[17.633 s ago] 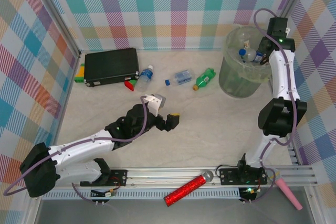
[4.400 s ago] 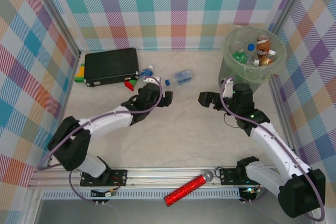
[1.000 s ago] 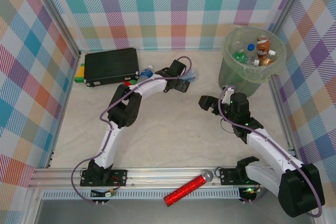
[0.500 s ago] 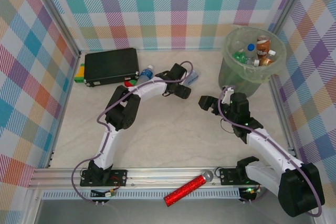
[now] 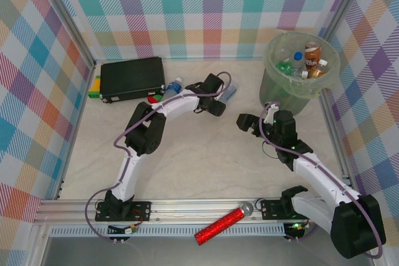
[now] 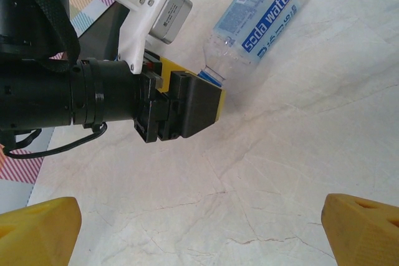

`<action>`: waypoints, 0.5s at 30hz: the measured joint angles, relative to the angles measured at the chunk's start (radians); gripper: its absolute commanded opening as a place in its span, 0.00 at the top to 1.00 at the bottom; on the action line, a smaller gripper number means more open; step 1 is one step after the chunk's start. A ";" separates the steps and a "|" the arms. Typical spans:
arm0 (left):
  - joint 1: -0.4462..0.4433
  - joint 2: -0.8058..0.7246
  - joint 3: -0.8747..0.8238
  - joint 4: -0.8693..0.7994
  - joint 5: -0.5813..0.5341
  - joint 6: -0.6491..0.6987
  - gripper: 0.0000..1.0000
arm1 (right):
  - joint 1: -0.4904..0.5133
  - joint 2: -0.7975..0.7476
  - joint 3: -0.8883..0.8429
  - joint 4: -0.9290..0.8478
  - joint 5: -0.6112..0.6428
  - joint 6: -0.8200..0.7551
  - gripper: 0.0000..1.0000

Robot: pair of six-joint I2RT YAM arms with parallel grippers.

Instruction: Put the plastic bottles in the bin

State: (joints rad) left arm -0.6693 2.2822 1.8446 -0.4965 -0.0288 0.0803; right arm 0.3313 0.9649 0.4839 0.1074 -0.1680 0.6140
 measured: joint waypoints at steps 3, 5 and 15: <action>0.000 0.008 0.016 -0.005 -0.013 0.000 0.41 | 0.000 0.000 0.000 -0.002 0.000 0.000 0.01; 0.000 0.024 0.042 -0.006 -0.019 0.000 0.43 | 0.000 0.000 0.000 -0.003 0.000 0.000 0.01; 0.000 0.085 0.072 -0.013 -0.042 0.010 0.70 | 0.000 0.000 0.000 -0.004 0.000 0.000 0.01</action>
State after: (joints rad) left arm -0.6689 2.3669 1.9163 -0.5095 -0.0708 0.0906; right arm 0.3313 0.9649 0.4839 0.1036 -0.1677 0.6140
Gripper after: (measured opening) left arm 0.362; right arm 0.989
